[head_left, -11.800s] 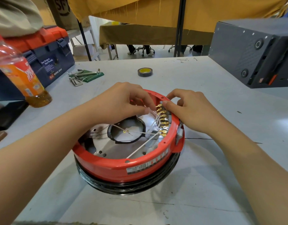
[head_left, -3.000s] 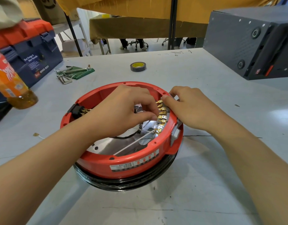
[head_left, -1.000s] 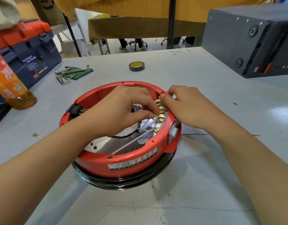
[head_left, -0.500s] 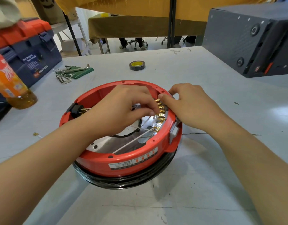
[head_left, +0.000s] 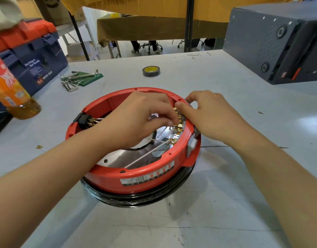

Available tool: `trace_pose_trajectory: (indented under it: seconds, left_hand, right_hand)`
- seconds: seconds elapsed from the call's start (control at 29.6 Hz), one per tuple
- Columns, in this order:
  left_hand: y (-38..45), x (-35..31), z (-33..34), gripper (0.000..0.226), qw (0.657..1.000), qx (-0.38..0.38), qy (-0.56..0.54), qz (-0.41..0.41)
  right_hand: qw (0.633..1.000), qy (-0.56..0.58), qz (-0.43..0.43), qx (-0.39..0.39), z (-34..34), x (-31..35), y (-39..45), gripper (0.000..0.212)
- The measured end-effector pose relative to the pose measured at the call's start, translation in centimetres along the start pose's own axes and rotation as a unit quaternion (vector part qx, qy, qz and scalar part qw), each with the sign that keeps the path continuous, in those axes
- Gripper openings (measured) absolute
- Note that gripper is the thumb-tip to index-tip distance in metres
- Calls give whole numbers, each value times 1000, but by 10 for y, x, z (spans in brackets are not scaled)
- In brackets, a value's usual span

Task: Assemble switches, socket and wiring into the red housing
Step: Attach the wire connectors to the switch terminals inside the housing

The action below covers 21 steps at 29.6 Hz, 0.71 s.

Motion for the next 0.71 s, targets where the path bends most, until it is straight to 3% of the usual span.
trace_pose_trajectory:
  seconds: [0.47,0.71]
  left_hand:
    - [-2,3,-4,9,1000,-1,-5,-16]
    - [-3,11,-14,11,997,-2,-15,-72]
  right_hand:
    - [1000,-8,-7,1,-3,-1,1,49]
    - [1000,-15,-12,12,-2,1,1,41]
Point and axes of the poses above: each hand's wrist, its own y-axis towards the middle knuckle, its own z-axis out of the palm, x = y × z, the point moved 6 cm from there along y, towards the middle knuckle, and after that the axes turned 8 degrees about -z, right-handed, at the moved point
